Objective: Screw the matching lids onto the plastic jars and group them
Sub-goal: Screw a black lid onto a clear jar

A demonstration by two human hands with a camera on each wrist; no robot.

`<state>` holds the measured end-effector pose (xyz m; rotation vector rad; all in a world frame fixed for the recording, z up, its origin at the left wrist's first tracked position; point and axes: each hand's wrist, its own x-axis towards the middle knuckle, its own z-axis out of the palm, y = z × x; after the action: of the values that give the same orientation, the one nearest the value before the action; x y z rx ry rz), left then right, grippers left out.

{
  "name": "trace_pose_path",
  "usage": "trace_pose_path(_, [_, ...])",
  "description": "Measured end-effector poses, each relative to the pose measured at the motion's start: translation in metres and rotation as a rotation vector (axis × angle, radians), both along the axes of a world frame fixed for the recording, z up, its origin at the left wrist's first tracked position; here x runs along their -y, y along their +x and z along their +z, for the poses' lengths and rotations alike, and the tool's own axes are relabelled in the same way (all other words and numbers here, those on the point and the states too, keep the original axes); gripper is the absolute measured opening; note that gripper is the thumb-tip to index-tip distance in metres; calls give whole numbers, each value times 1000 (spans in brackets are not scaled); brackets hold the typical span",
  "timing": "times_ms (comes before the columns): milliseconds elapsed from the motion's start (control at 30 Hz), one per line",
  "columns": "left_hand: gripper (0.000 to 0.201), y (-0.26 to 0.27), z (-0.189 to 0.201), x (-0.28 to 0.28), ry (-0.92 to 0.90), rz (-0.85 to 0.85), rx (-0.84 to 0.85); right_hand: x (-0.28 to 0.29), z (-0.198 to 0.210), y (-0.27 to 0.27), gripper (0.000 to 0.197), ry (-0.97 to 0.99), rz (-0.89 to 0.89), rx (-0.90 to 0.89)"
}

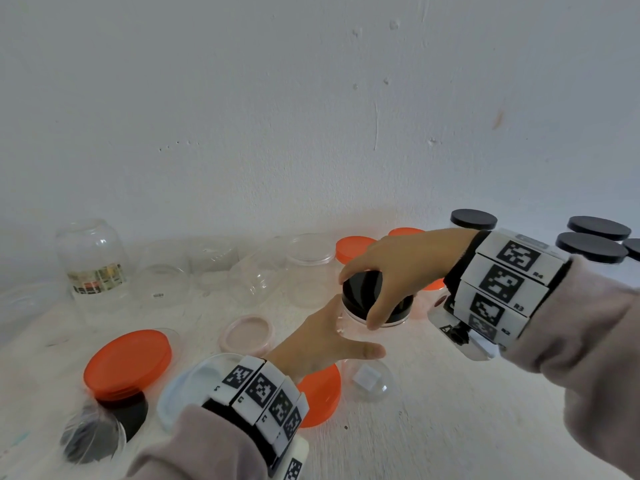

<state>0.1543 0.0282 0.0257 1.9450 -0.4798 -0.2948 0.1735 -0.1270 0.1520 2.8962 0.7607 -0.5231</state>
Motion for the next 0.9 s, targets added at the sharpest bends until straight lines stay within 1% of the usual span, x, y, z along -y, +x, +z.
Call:
trace_pose_path(167, [90, 1, 0, 0, 23, 15, -1, -1, 1, 0, 74, -10, 12, -1])
trace_pose_path(267, [92, 1, 0, 1, 27, 36, 10, 0, 2, 0, 75, 19, 25, -11])
trace_pose_path(433, [91, 0, -1, 1, 11, 37, 22, 4, 0, 1, 72, 80, 59, 20])
trace_pose_path(733, [88, -1, -3, 3, 8, 59, 55, 9, -9, 0, 70, 143, 108, 134])
trace_pose_path(900, [87, -2, -3, 4, 17, 74, 62, 10, -14, -2, 64, 196, 125, 184])
